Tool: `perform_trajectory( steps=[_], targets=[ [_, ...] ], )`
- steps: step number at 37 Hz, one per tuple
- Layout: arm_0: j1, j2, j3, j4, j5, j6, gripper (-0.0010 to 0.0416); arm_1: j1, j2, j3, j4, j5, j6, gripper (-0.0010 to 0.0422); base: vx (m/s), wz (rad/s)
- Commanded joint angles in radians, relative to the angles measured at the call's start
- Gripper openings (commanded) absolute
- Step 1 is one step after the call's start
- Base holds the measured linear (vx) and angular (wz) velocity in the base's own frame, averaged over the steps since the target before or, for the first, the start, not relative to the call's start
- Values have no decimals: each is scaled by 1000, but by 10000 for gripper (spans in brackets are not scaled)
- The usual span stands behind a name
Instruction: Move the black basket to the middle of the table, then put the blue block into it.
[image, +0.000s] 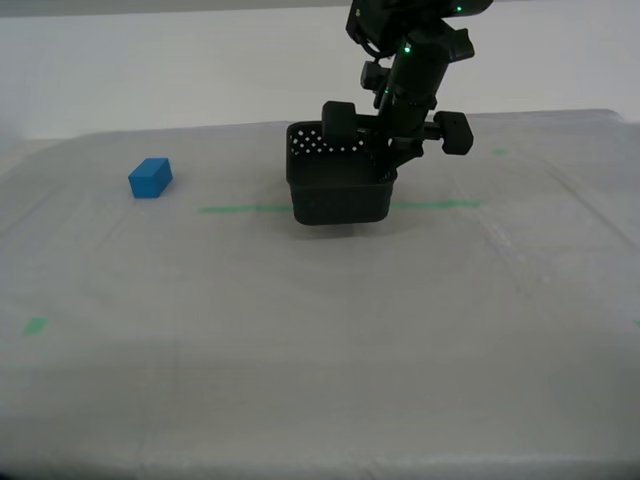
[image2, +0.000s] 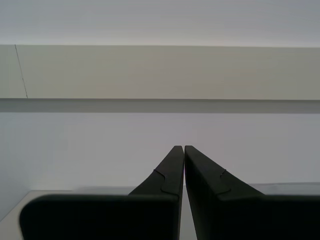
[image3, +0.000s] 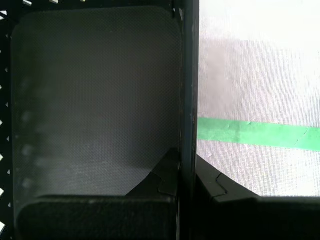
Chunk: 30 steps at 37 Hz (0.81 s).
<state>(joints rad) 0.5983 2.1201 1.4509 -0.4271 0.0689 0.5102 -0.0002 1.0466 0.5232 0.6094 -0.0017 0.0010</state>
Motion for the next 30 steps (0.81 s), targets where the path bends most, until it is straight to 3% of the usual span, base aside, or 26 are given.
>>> perform_trajectory(
  steps=[1,18,30],
  targets=[
    [-3,2,-5,5,5,7,0,0,0,0,6,-1,-1,0,0,0],
    [-11,2,-9,-1,8,7,7,0,0,0,6,-1,-1,0,0,0],
    [-18,2,-10,-23,11,3,89,0,0,0,6,-1,-1,0,0,0]
  ],
)
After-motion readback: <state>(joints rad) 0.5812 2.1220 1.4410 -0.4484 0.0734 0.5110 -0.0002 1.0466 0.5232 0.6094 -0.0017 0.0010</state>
